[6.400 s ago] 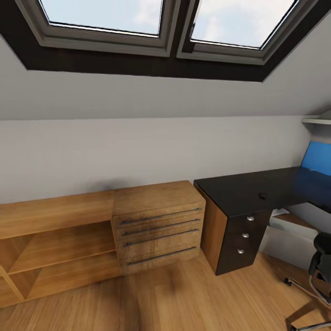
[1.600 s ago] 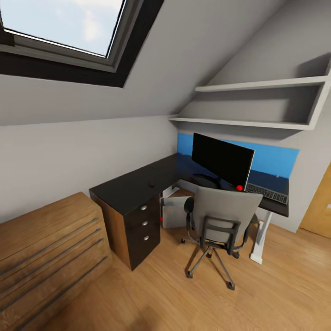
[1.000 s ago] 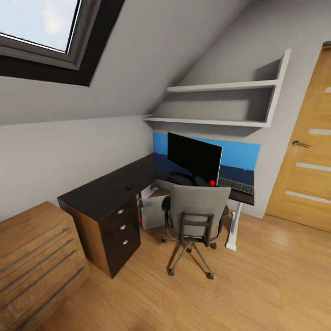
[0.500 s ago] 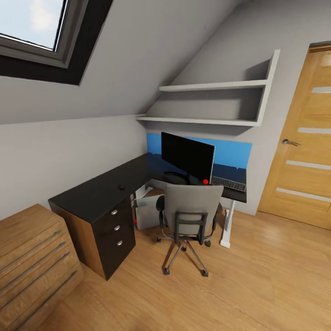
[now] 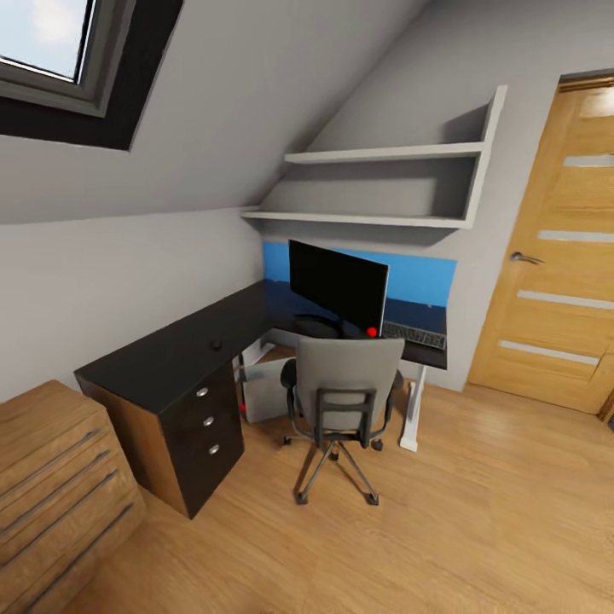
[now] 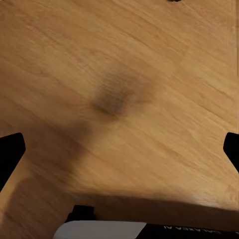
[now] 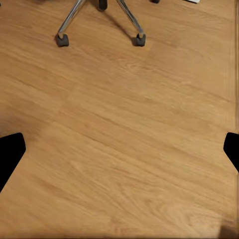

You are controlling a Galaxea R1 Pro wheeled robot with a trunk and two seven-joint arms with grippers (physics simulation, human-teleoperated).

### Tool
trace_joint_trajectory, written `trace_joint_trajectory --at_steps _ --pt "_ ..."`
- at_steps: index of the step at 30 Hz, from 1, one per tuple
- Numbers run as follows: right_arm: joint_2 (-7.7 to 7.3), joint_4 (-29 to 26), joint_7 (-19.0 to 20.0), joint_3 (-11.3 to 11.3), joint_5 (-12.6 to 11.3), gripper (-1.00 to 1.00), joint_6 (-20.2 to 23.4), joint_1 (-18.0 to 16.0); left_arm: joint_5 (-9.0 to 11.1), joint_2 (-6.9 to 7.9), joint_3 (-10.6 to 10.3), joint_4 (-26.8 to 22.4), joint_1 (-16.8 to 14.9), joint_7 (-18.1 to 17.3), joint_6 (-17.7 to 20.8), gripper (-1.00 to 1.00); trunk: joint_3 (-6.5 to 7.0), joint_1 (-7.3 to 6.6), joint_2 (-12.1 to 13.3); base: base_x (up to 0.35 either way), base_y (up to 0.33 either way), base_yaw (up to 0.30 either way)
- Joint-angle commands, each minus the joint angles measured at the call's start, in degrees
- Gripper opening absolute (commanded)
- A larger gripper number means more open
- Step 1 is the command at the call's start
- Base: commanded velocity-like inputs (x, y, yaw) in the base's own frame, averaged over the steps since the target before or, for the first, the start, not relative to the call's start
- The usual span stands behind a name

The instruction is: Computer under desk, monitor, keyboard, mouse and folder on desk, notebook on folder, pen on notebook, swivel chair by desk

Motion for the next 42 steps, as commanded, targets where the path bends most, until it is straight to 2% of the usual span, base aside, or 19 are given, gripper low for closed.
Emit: trace_joint_trajectory --at_steps 1,23,30,42 --pt "0.01 0.0 -0.1 -0.1 0.1 1.0 -0.2 0.0 0.4 -0.01 0.0 0.0 0.0 0.0 -0.2 1.0 -0.13 0.0 0.0 0.0 0.0 -0.231" --pt "-0.04 0.0 -0.1 0.0 0.1 1.0 -0.2 0.0 0.4 -0.01 0.0 0.0 0.0 0.0 -0.2 1.0 -0.51 0.0 0.0 0.0 0.002 -0.275" --pt "-0.09 0.0 -0.1 0.0 0.1 1.0 -0.2 0.0 0.4 -0.01 0.0 0.0 0.0 0.0 -0.2 1.0 -0.63 0.0 0.0 0.018 0.231 -0.292" --pt "-0.09 0.0 -0.1 0.0 0.1 1.0 -0.2 0.0 0.4 -0.11 0.0 0.0 0.0 -0.1 -0.2 1.0 -1.04 0.0 0.0 0.151 0.176 -0.284"
